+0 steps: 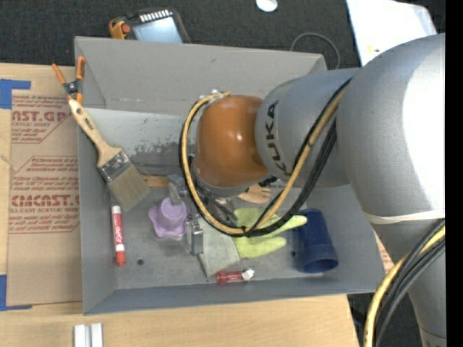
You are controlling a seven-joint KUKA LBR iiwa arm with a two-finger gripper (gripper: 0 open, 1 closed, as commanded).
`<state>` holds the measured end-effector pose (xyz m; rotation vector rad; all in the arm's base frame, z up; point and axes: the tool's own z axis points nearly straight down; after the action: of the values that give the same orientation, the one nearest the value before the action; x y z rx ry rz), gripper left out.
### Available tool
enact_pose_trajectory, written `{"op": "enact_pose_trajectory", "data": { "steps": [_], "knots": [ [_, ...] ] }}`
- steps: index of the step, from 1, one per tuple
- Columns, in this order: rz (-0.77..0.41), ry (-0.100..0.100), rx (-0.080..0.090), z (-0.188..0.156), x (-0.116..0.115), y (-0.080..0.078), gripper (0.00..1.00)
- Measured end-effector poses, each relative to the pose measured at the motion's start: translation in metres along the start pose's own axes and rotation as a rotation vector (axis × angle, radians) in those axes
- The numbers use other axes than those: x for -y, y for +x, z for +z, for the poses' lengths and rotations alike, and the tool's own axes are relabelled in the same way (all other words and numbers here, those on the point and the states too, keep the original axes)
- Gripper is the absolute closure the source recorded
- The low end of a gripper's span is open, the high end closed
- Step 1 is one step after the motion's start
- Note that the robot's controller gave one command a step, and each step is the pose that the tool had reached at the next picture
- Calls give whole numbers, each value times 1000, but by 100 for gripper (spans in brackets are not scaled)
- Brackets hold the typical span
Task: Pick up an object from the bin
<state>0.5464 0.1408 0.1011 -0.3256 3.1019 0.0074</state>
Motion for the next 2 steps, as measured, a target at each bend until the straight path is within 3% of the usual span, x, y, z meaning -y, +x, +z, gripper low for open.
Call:
{"op": "enact_pose_trajectory", "data": {
  "steps": [1, 2],
  "knots": [
    [35, -9, 15, 6, 37, 11, 0],
    [96, -5, 25, 8, 84, 15, 0]
  ]
}}
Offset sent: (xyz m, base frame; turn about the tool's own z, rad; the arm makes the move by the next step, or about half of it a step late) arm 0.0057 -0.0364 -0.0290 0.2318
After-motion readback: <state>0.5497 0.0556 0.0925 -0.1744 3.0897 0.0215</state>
